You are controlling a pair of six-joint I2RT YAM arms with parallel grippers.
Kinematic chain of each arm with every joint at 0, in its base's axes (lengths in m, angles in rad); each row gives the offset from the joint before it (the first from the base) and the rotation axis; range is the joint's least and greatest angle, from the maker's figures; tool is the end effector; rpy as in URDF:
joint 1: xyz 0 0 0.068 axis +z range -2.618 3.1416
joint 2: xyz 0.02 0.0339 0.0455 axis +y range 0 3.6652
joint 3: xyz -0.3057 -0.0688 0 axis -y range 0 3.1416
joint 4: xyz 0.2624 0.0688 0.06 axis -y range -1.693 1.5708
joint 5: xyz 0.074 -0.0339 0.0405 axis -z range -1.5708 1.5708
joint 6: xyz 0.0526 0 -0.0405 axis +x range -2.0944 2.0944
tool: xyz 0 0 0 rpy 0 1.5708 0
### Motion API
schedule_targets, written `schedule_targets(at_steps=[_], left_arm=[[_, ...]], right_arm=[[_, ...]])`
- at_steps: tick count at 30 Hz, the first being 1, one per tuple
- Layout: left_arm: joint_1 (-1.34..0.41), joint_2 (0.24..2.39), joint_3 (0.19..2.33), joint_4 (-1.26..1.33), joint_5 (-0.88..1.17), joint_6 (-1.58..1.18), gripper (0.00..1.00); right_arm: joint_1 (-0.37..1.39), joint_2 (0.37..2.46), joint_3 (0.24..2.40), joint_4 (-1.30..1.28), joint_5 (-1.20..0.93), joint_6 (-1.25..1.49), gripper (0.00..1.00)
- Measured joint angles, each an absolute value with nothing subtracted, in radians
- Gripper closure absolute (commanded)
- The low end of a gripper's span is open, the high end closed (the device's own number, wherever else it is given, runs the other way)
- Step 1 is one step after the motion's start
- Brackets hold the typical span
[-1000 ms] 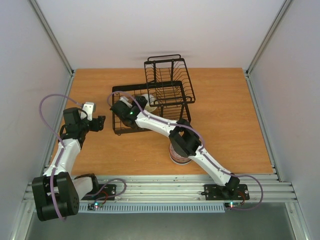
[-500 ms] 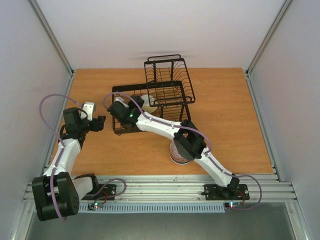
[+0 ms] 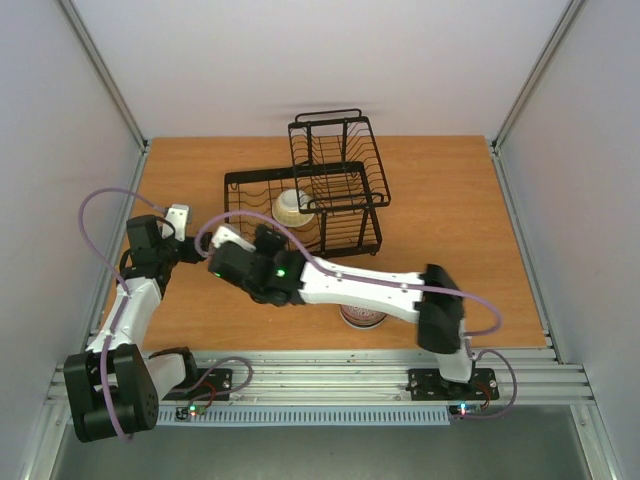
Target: Load the bowls into the dish rack
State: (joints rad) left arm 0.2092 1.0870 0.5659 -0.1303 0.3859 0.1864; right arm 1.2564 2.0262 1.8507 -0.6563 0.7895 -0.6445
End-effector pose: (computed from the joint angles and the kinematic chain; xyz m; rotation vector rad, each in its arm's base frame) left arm 0.2319 0.0290 0.2311 0.1847 2.1666 -0.2041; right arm 0.1895 0.4621 0.3192 -1.5490 1.5333 -0.6038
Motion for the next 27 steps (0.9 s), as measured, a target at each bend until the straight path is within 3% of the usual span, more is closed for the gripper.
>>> schedule_targets(at_steps=[5,11,20,27], left_arm=[[0.209,1.087,0.566,-0.130,0.401,0.186,0.26],[0.209,1.087,0.566,-0.130,0.421,0.186,0.25],[0.210,1.085,0.556,-0.131,0.483,0.189,0.25],[0.210,1.085,0.554,-0.131,0.512,0.191,0.25]], right_arm=[[1.348,1.727,1.559,-0.698,0.819,-0.455,0.39],[1.418,1.401,1.408,-0.913,0.868,-0.071,0.54],[1.408,1.166,1.225,-1.442,0.900,0.545,0.63],[1.311,0.965,1.065,-1.419,0.801,0.570,0.65]])
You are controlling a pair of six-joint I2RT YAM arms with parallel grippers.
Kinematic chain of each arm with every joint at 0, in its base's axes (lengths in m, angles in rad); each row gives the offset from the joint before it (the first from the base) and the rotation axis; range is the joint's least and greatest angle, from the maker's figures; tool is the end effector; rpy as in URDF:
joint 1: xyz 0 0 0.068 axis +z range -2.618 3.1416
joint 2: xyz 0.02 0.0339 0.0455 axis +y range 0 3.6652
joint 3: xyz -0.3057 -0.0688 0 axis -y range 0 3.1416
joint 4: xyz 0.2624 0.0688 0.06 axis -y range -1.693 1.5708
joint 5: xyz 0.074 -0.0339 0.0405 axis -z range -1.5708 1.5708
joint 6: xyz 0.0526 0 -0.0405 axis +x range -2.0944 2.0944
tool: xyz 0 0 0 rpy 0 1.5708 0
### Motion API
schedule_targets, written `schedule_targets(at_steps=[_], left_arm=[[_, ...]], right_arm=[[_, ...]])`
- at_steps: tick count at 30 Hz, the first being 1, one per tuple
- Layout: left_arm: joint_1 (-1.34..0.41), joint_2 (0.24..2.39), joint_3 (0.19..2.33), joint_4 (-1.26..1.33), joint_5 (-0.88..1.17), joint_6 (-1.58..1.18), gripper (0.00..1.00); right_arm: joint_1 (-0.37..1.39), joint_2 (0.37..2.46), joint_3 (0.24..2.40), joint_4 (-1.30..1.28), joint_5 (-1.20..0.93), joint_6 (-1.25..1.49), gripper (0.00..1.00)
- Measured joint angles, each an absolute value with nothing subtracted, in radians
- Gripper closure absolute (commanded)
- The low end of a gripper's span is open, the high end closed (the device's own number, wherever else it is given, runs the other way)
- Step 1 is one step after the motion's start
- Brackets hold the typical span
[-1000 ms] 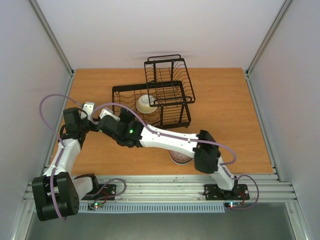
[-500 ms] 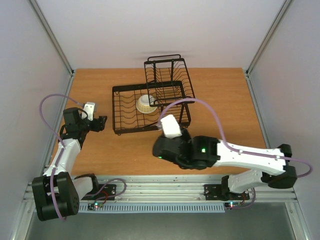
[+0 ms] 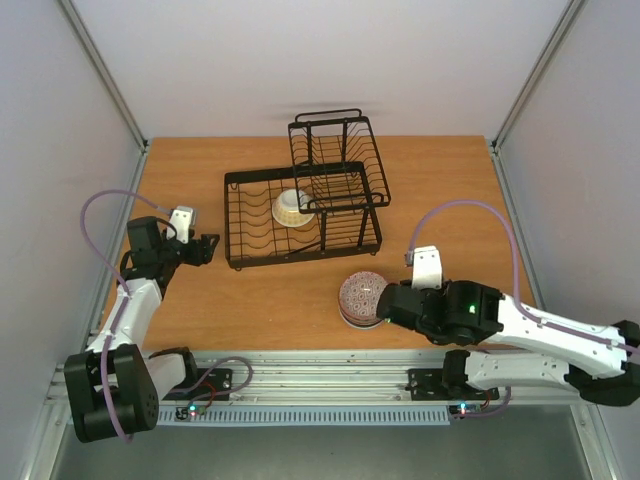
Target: Load the bowls into the dish rack
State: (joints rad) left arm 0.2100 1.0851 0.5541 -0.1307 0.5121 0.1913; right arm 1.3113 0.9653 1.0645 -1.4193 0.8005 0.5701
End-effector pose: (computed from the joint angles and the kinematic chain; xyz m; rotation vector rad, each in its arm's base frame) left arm 0.2289 0.0224 0.2291 0.2535 2.1404 -0.3402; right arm 0.0695 0.1146 0.3434 -0.7290 2.2197 -0.3441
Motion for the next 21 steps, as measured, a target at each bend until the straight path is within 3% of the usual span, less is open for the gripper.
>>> schedule_targets(at_steps=[6,10,21], left_arm=[[0.210,1.085,0.554,-0.131,0.517,0.193,0.25],[0.210,1.079,0.553,-0.131,0.517,0.196,0.25],[0.210,1.077,0.553,-0.131,0.534,0.199,0.25]], right_arm=[[1.129,1.034,1.017,-1.298,0.677,0.425,0.66],[1.078,1.120,1.006,-1.194,0.616,0.331,0.66],[0.972,1.085,0.920,-1.019,0.454,0.202,0.69]])
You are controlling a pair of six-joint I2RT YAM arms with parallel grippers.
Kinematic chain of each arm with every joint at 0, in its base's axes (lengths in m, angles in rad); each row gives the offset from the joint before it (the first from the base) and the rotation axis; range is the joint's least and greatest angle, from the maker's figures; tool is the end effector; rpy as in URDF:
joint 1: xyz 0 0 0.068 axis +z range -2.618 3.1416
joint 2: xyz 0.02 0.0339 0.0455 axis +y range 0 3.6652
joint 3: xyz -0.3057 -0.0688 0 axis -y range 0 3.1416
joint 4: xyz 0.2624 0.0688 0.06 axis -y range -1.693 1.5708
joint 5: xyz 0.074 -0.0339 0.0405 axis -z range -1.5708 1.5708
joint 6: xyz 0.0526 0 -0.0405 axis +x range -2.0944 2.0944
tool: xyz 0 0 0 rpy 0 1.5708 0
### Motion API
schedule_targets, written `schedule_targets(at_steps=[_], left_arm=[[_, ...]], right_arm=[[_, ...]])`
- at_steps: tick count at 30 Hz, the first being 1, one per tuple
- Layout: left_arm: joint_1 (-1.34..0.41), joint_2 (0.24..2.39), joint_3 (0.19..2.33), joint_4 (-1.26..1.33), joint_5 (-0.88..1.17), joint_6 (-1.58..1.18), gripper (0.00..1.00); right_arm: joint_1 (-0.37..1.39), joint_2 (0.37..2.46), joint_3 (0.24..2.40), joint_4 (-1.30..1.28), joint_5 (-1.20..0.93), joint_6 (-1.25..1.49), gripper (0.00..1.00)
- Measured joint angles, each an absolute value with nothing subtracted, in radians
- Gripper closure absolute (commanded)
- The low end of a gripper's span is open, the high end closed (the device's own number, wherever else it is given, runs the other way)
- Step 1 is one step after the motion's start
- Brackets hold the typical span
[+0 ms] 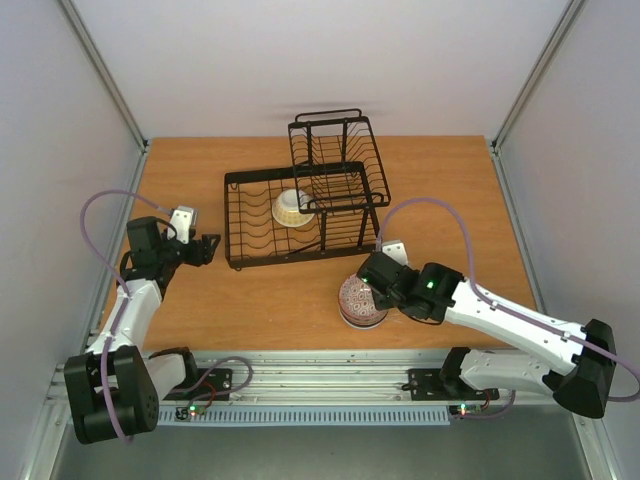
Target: Load the bowls into the dish rack
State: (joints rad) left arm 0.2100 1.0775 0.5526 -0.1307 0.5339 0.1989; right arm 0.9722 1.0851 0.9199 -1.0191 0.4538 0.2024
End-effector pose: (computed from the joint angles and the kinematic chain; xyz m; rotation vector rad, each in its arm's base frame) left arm 0.2275 0.0211 0.2305 0.2744 2.1265 -0.3566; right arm 0.1271 0.1454 0.2875 -0.8561 2.4221 -0.2149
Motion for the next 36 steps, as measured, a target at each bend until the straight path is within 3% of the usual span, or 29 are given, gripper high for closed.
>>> schedule_targets(at_steps=[5,11,26,36], left_arm=[[0.210,1.077,0.553,-0.131,0.536,0.202,0.25],[0.210,1.077,0.553,-0.131,0.540,0.210,0.25],[0.210,1.077,0.553,-0.133,0.570,0.214,0.24],[0.210,1.078,0.554,-0.173,0.644,0.219,0.24]], right_arm=[[0.968,1.127,0.907,-0.960,0.412,0.181,0.74],[0.957,1.142,0.905,-0.950,0.415,0.170,0.98],[0.956,1.039,0.923,-0.981,0.403,0.161,0.99],[0.956,1.036,1.063,-1.001,0.391,0.063,0.99]])
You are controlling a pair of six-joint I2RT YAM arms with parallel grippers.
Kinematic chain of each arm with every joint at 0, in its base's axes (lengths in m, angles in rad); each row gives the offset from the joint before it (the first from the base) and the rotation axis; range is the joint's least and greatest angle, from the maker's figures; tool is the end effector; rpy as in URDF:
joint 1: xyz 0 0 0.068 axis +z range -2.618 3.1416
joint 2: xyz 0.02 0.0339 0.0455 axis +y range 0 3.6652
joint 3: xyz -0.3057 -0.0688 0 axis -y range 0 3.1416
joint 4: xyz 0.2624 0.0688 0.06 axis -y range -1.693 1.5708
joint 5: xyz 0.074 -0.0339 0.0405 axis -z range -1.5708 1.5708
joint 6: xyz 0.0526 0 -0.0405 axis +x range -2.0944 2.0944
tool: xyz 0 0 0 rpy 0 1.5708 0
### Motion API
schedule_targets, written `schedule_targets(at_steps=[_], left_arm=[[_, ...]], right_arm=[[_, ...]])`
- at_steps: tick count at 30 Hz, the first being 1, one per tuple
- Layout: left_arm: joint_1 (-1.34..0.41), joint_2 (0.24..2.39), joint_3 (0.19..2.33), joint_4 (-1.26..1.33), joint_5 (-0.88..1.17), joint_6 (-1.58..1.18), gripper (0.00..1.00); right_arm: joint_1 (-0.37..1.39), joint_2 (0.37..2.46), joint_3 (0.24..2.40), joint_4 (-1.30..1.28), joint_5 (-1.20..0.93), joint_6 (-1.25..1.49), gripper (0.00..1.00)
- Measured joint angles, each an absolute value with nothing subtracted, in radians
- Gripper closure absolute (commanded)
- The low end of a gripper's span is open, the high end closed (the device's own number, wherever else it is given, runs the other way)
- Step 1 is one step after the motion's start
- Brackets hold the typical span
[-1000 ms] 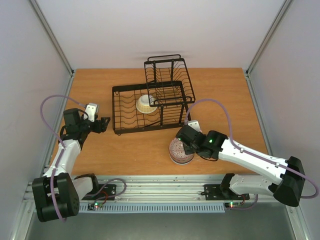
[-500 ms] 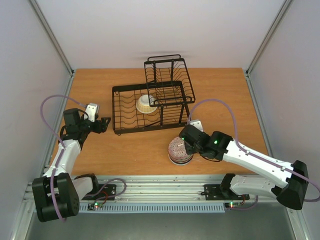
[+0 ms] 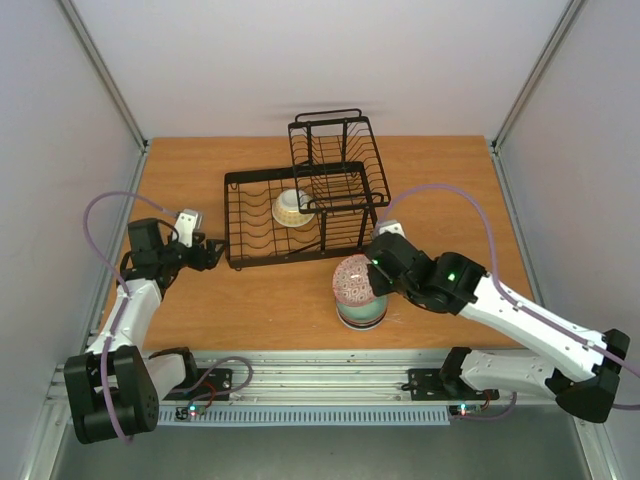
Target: Load the bowls into the dish rack
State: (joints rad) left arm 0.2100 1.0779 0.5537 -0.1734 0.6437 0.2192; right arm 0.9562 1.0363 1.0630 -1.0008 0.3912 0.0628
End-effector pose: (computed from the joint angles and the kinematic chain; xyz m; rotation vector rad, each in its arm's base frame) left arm 0.2232 0.0153 0.2289 0.3400 2.1212 -0.4806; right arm 0.1282 0.1468 0.3421 -0.9191 2.2626 -0.0560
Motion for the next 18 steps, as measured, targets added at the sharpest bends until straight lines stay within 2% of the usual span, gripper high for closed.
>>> schedule_targets(at_steps=[6,10,18], left_arm=[[0.210,1.105,0.582,-0.249,0.762,0.245,0.24],[0.211,1.137,0.617,-0.316,0.852,0.272,0.28],[0.203,1.203,0.723,-0.563,1.051,0.417,0.29]], right_arm=[[0.986,1.205,1.177,-0.931,0.355,-0.023,0.99],[1.019,1.364,1.274,-0.873,0.332,-0.073,0.99],[1.032,1.541,1.378,-0.806,0.286,-0.130,0.99]])
